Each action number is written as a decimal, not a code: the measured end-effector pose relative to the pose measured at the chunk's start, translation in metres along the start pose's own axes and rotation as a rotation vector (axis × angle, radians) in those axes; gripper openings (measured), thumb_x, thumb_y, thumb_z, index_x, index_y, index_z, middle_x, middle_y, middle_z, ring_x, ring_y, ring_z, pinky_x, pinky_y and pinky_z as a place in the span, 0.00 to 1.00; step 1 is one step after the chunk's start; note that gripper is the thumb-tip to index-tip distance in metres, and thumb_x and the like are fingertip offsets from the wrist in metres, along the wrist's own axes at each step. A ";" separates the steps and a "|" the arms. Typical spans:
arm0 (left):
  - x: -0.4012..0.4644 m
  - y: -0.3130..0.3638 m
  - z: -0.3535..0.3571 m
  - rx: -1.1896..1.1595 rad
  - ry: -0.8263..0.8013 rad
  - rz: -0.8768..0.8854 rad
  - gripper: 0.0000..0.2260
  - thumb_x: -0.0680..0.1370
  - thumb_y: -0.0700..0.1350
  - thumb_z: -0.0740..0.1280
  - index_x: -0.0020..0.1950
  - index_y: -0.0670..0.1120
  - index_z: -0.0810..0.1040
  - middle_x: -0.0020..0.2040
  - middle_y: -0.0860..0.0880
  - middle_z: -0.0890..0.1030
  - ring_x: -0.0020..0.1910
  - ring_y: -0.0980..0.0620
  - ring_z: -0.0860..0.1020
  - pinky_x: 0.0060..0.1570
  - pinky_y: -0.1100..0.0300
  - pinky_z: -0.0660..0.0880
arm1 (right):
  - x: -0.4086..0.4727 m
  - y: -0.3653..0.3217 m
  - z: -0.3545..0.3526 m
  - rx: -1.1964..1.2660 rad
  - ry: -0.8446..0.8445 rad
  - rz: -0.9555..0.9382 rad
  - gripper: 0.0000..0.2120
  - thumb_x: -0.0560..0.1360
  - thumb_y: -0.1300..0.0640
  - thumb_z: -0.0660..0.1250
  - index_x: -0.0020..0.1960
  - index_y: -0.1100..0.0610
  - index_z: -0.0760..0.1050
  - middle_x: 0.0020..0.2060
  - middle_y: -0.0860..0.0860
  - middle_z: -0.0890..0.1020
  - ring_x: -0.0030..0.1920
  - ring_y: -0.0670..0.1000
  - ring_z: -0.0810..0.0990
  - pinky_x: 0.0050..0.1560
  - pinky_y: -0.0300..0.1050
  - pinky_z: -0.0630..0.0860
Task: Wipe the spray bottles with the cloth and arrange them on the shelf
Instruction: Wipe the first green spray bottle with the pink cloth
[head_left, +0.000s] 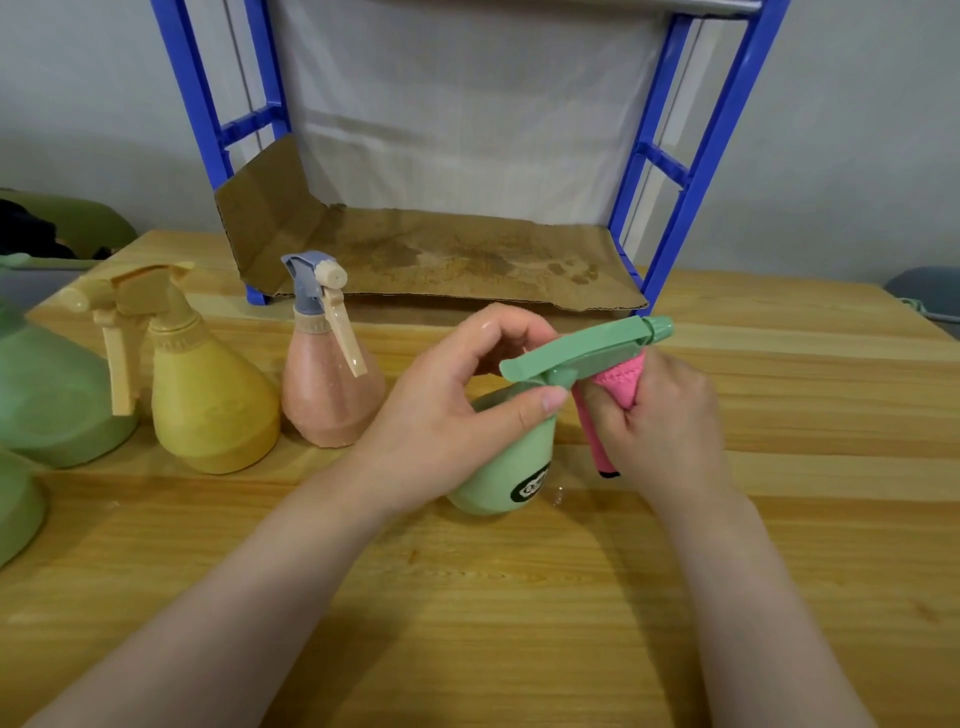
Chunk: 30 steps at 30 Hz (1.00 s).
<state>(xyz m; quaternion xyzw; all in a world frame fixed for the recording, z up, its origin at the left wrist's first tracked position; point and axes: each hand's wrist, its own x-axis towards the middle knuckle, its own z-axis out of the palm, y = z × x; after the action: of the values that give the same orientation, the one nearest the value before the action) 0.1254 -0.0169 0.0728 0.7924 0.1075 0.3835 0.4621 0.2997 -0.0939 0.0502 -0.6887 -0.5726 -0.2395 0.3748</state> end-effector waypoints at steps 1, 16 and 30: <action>0.000 -0.001 0.001 0.015 -0.032 -0.029 0.10 0.76 0.49 0.70 0.56 0.52 0.76 0.51 0.58 0.80 0.51 0.58 0.78 0.53 0.63 0.73 | 0.000 -0.001 0.000 0.014 -0.001 0.003 0.17 0.72 0.48 0.60 0.36 0.62 0.73 0.27 0.56 0.76 0.26 0.58 0.75 0.33 0.42 0.64; -0.004 -0.008 0.015 -0.150 0.040 -0.158 0.14 0.75 0.56 0.65 0.54 0.50 0.81 0.48 0.51 0.85 0.50 0.53 0.82 0.53 0.54 0.78 | -0.004 -0.008 0.005 0.105 0.030 0.087 0.15 0.75 0.49 0.59 0.44 0.59 0.77 0.32 0.50 0.77 0.31 0.50 0.71 0.35 0.41 0.66; -0.003 -0.010 0.008 -0.227 0.094 -0.138 0.15 0.76 0.55 0.64 0.51 0.46 0.82 0.47 0.50 0.85 0.50 0.52 0.82 0.50 0.58 0.77 | -0.006 -0.001 0.007 0.312 -0.144 0.134 0.16 0.80 0.45 0.57 0.59 0.54 0.74 0.44 0.44 0.79 0.42 0.46 0.76 0.42 0.42 0.69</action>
<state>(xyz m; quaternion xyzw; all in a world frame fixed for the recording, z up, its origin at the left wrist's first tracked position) 0.1312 -0.0179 0.0607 0.7068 0.1391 0.3974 0.5685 0.2962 -0.0922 0.0419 -0.6741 -0.5811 -0.0723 0.4502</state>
